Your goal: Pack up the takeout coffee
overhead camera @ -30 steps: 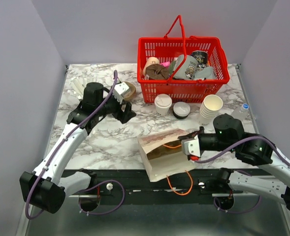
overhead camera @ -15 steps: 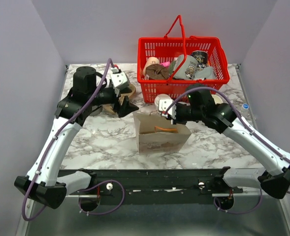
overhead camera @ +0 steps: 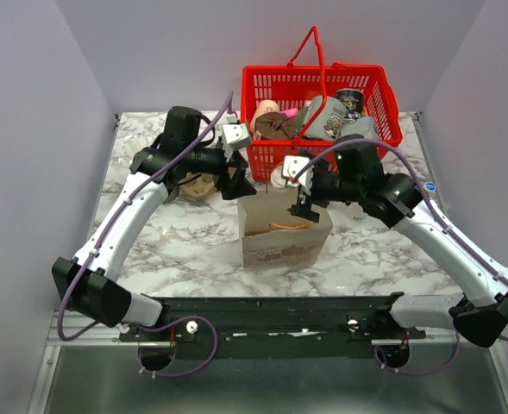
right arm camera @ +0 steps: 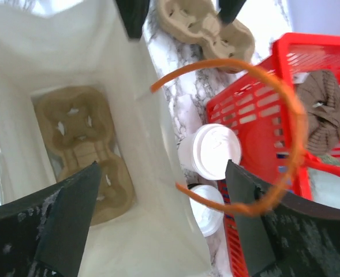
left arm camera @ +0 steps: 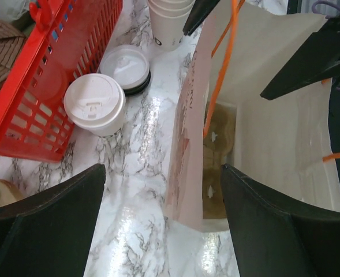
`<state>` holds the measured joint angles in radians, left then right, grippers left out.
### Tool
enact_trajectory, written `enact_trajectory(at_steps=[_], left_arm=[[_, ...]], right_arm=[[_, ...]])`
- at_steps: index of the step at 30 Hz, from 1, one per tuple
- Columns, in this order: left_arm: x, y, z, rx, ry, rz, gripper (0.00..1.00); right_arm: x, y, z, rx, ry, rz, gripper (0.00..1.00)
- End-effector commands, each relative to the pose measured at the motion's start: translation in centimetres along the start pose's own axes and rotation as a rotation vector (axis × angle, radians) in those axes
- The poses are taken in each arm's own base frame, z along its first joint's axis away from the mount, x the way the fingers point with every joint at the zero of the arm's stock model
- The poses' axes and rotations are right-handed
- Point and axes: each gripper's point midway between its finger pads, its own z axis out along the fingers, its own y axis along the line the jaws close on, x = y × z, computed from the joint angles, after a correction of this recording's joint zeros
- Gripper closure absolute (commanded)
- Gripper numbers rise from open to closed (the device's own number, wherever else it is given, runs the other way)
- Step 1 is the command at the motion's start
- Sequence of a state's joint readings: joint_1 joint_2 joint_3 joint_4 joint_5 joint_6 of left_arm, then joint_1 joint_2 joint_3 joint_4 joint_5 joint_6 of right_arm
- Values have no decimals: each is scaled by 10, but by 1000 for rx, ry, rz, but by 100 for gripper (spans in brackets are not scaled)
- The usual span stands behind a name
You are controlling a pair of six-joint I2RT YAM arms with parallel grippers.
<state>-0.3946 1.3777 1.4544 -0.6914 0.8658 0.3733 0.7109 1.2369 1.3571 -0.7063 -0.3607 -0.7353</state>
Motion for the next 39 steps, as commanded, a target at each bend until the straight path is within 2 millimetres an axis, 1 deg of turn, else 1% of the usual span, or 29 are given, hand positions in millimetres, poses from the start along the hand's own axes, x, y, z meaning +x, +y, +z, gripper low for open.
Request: enact_trajectory(at_steps=[1, 3, 5, 6, 7, 9, 11, 13, 14, 16, 17, 18, 20, 21, 23, 24, 26, 27, 28, 29, 31, 32, 33, 34, 35, 36, 37, 38, 39], left_arm=[[-13, -4, 14, 94, -14, 65, 12], [-11, -2, 22, 116, 1, 62, 14], [-12, -2, 29, 146, 7, 69, 15], [-9, -4, 29, 162, 22, 56, 17], [-8, -6, 31, 178, 27, 75, 18], [-6, -7, 34, 198, 45, 64, 20], [-4, -6, 37, 209, 53, 66, 22], [-4, -5, 40, 213, 58, 68, 28], [1, -3, 43, 218, 69, 63, 30], [1, -4, 45, 234, 79, 62, 37], [4, -2, 49, 243, 89, 50, 40], [2, -4, 48, 257, 92, 49, 51], [5, -3, 51, 277, 106, 30, 66], [1, -6, 48, 293, 110, 40, 76], [4, -6, 48, 309, 127, 36, 82], [2, -9, 44, 315, 138, 33, 88], [4, -9, 39, 312, 162, 58, 95], [6, -11, 33, 312, 181, 47, 99], [8, -11, 29, 307, 192, 66, 100], [9, -9, 20, 288, 196, 64, 100], [20, -11, 6, 281, 234, 34, 100], [24, -11, -2, 270, 250, 54, 100], [34, -10, -14, 259, 278, 11, 100], [38, -10, -21, 250, 289, 0, 100], [40, -9, -30, 234, 295, 12, 100], [49, -3, -41, 203, 308, -32, 100], [52, -1, -47, 185, 312, -41, 100], [52, -1, -57, 155, 312, -32, 100], [63, 1, -62, 139, 340, -33, 100]], right_arm=[[-26, -36, -16, 110, -50, 74, 0], [-35, -50, -22, 142, -68, 102, 0], [-41, -56, -26, 158, -84, 122, 0], [-44, -62, -30, 172, -91, 131, 0], [-51, -67, -35, 187, -110, 131, 0], [-56, -74, -42, 210, -126, 156, 0], [-64, -82, -49, 234, -147, 173, 0], [-66, -92, -56, 268, -157, 219, 0], [-68, -99, -59, 284, -166, 233, 0], [-68, -112, -68, 326, -183, 288, 0], [-69, -119, -72, 345, -189, 302, 0], [-64, -127, -76, 369, -186, 329, 0], [-56, -134, -79, 390, -179, 347, 0], [-47, -140, -79, 407, -165, 360, 0], [-34, -144, -77, 413, -147, 381, 0], [-16, -149, -76, 426, -123, 422, 0], [-3, -150, -71, 404, -111, 459, 0], [7, -151, -70, 402, -87, 473, 0], [16, -149, -64, 388, -67, 480, 0], [21, -148, -61, 378, -53, 472, 0], [26, -145, -56, 358, -41, 427, 0], [34, -141, -49, 340, -29, 428, 0], [37, -138, -45, 318, -21, 410, 0], [38, -132, -40, 279, -22, 406, 1], [45, -130, -32, 254, -6, 417, 1], [50, -127, -28, 235, 7, 430, 2], [52, -124, -23, 211, 10, 441, 3], [61, -121, -14, 182, 28, 461, 6], [64, -119, -10, 167, 34, 469, 6]])
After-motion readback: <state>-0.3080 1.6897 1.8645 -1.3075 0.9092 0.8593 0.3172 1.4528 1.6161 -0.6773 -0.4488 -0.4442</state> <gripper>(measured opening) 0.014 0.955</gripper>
